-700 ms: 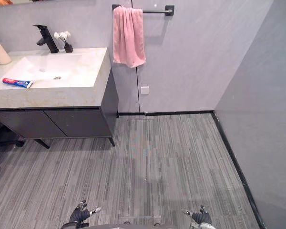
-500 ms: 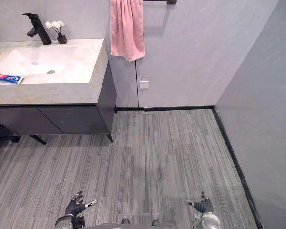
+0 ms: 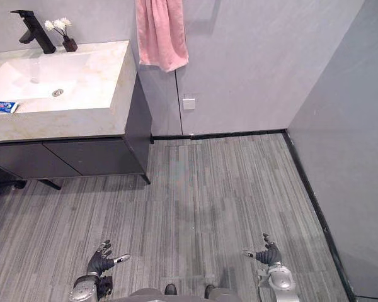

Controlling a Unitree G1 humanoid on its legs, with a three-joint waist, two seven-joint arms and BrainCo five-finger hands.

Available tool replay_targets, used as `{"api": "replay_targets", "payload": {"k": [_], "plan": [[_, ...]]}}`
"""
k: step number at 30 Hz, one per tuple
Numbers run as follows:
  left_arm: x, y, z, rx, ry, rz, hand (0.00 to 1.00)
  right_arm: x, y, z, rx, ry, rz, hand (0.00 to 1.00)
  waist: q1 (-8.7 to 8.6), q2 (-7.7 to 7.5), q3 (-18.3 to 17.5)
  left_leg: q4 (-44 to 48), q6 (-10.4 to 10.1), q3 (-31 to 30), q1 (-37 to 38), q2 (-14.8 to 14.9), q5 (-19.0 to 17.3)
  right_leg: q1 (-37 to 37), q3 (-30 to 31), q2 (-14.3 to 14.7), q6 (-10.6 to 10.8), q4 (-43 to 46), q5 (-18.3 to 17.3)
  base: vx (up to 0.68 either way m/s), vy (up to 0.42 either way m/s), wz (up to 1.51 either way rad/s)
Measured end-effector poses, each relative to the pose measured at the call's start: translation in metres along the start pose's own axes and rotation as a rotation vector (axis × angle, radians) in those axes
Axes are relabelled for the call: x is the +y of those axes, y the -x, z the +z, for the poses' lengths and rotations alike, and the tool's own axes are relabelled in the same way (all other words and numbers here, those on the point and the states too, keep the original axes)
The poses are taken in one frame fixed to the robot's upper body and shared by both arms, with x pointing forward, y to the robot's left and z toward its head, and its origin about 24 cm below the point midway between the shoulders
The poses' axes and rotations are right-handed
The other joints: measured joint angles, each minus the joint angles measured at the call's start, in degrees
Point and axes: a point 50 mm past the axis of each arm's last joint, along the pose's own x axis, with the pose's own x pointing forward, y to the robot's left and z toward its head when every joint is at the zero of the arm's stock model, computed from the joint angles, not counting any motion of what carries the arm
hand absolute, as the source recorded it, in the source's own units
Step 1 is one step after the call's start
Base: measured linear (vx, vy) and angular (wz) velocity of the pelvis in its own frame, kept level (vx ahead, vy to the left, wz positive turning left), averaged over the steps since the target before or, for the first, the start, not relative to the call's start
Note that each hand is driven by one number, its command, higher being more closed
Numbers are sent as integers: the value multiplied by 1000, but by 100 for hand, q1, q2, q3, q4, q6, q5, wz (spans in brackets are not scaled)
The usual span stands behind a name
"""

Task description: Organize washtable

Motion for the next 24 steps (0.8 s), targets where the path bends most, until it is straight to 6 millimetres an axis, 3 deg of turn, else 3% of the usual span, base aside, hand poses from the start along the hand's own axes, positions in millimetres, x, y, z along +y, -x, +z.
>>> {"api": "replay_targets", "payload": {"k": [3,4,5,6,8,9,10,11,12,13,14,15,16,17,19,20,22,23,24], "plan": [[0,-1,3,-9,3,-1,0,0,0,-1,10,-2,-2,0,11,-53,73,274,108,71,-13,-133,-253,-580,48,-167,293,1363,-332,48,103,-18],[1,-2,6,-22,1,2,0,3,0,-2,21,-10,4,0,-11,-87,106,333,167,58,43,-187,-366,-961,21,-232,311,2265,-316,444,136,15],[3,-7,20,-68,-11,12,0,12,1,-2,22,-23,30,0,-61,-137,234,273,243,-96,598,-220,-571,-1695,-526,-484,190,3138,-553,575,112,34],[2,-10,26,-87,-9,12,0,12,0,1,16,-24,30,0,-85,-23,282,158,236,-205,732,-137,-570,-1865,-652,-430,152,2773,-537,679,45,58],[1,-13,35,-112,-3,12,0,12,-2,6,1,-25,31,0,-190,-43,281,80,38,-344,891,-35,-600,-2123,-816,-248,-101,1809,-76,515,-74,49],[1,-13,36,-117,1,12,0,10,-4,9,-9,-21,28,0,-235,-63,333,54,-161,-388,1084,83,-720,-2109,-829,-168,-336,1334,762,496,-101,27],[-3,-13,36,-117,11,6,0,8,-5,10,-11,-17,23,0,-243,44,327,24,-204,-433,1151,200,-742,-2033,-946,-110,-352,1351,720,545,-130,19],[-6,-14,40,-131,12,-4,0,7,-6,14,-24,-19,16,0,-234,94,326,-13,-463,-511,1159,284,-546,-2050,-1054,-95,-422,1583,676,422,-121,26],[-10,-15,43,-138,13,-16,0,4,-6,18,-44,-17,10,0,-283,99,331,26,-571,-640,1201,277,-337,-2129,-1069,-157,-510,1987,618,499,-165,51],[-15,-16,44,-142,26,-26,0,2,-6,20,-58,-13,5,0,-428,76,357,480,-600,-719,1206,240,-122,-2182,-1279,-214,-393,2432,348,428,-197,57],[-15,-14,42,-142,29,-24,0,4,-6,21,-62,-13,11,0,-396,52,346,946,-602,-711,1138,262,-60,-1916,-1266,-189,-333,1953,353,526,-254,44],[-17,-12,39,-137,50,-26,0,5,-2,18,-66,0,19,0,-393,42,356,2241,-665,-619,731,349,252,-1327,-1364,-118,-644,1426,34,540,-243,-3],[-22,-10,37,-137,85,-34,0,7,-3,21,-80,7,24,0,-300,194,372,3632,-687,-623,94,704,477,-944,-1352,162,-728,1034,55,490,-181,-15],[-22,-10,38,-139,87,-36,0,10,-3,22,-79,-5,27,0,-266,243,369,4129,-661,-572,-161,807,457,-751,-1326,228,-745,877,53,393,-105,-27],[-24,-10,39,-144,99,-37,0,25,-1,23,-77,-35,53,0,-107,41,470,4819,-466,-406,-804,895,333,11,-1143,289,-779,275,70,493,-106,-32],[-25,-10,42,-153,112,-41,0,30,0,23,-76,-43,64,0,-24,-67,501,4690,-434,-305,-1121,887,244,390,-1006,264,-779,-35,71,512,-86,-39],[-26,-10,44,-160,114,-44,0,31,-2,26,-85,-48,62,0,61,-120,526,4051,-364,-238,-1493,776,84,737,-882,210,-776,-319,72,403,12,-41],[-26,-10,45,-164,115,-44,0,29,-4,29,-91,-57,51,0,121,-146,544,3147,-323,-168,-1705,621,53,951,-771,122,-771,-500,68,497,85,-50],[-27,-10,45,-166,116,-44,0,26,-5,31,-95,-64,38,0,120,-165,557,2039,-430,-162,-1821,447,178,1177,-703,14,-712,-693,35,430,101,-45]]}}
